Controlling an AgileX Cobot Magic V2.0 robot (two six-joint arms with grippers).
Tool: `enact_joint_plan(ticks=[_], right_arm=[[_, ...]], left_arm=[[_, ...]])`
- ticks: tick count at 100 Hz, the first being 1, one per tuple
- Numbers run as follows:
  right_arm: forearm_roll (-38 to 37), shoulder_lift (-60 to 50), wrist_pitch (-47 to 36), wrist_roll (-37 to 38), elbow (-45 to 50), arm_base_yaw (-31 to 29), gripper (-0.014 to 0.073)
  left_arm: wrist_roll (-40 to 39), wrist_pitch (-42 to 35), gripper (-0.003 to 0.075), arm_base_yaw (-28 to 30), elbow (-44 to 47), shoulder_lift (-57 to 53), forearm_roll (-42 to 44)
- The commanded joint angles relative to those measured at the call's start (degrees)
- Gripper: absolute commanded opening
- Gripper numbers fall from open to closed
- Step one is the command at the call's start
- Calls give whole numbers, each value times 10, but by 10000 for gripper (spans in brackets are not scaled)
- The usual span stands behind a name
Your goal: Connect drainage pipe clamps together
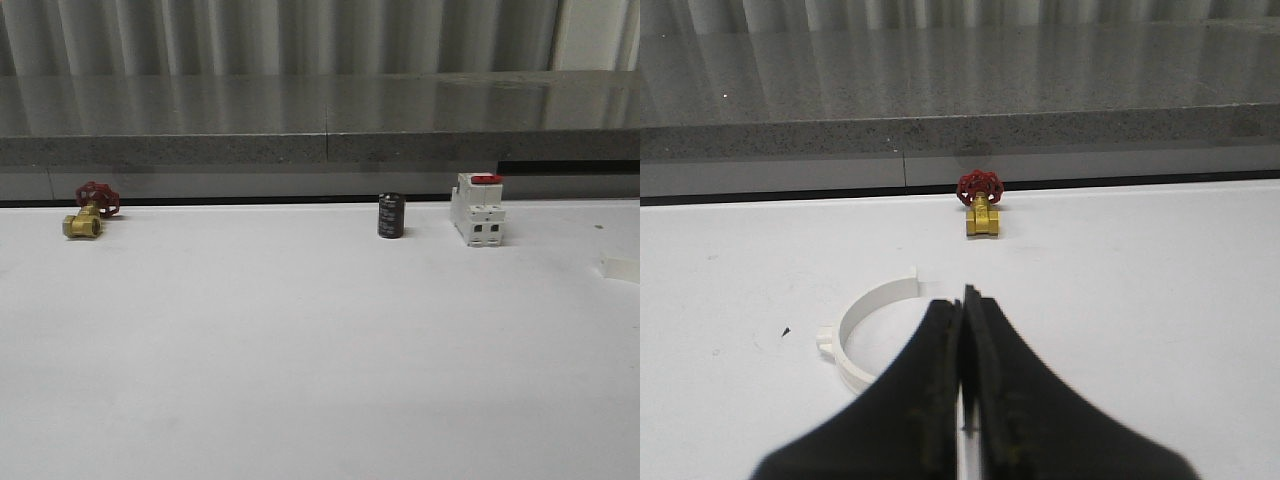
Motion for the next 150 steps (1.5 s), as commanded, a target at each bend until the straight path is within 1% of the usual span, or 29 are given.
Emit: enact_joint_plan(ticks=[1, 17, 23, 37, 42, 49, 61, 66, 71, 78, 90, 106, 120, 130, 150], right_arm=[[-2, -9, -40, -5, -9, -4, -68], [-2, -9, -40, -5, -9, -4, -68], [-2, -9, -40, -5, -9, -4, -68], [-2, -9, -40, -5, -9, -4, -68], [-2, -9, -40, -5, -9, -4, -68], [-2, -9, -40, -5, -9, -4, -68], [-2, -9, -40, -5, -9, -4, -68], [-2, -9, -40, -5, -9, -4, -68], [-2, -9, -40, -5, -9, -4, -68], [-2, -9, -40, -5, -9, -4, -68], [-2, -9, -40, -5, -9, -4, -68], [-2, -9, -40, -5, -9, -4, -68], [-2, -9, -40, -5, -9, -4, -68], [-2, -9, -40, -5, -9, -4, -68], [-2, -9, -40, -5, -9, -4, -68]], left_arm=[[-5, 25, -21, 1, -83, 35, -4], [-5, 152, -21, 1, -207, 127, -4], [-5, 161, -21, 1, -237, 161, -6], [-5, 163, -18, 3, -274, 242, -6], [-6, 173, 3, 3, -286, 280, -6], [-7, 180, 89, 3, -302, 331, -6], [-8, 180, 319, 4, -328, 416, -4], [-9, 179, 385, 4, -338, 451, 2], [-19, 179, 416, 4, -349, 484, 13], [-47, 177, 419, 10, -367, 533, 39], [-47, 177, 419, 42, -402, 618, 40], [-47, 205, 419, 92, -453, 733, 36], [-47, 209, 419, 128, -502, 829, 35], [-47, 229, 419, 140, -543, 893, 21], [-40, 251, 419, 141, -619, 994, 3]])
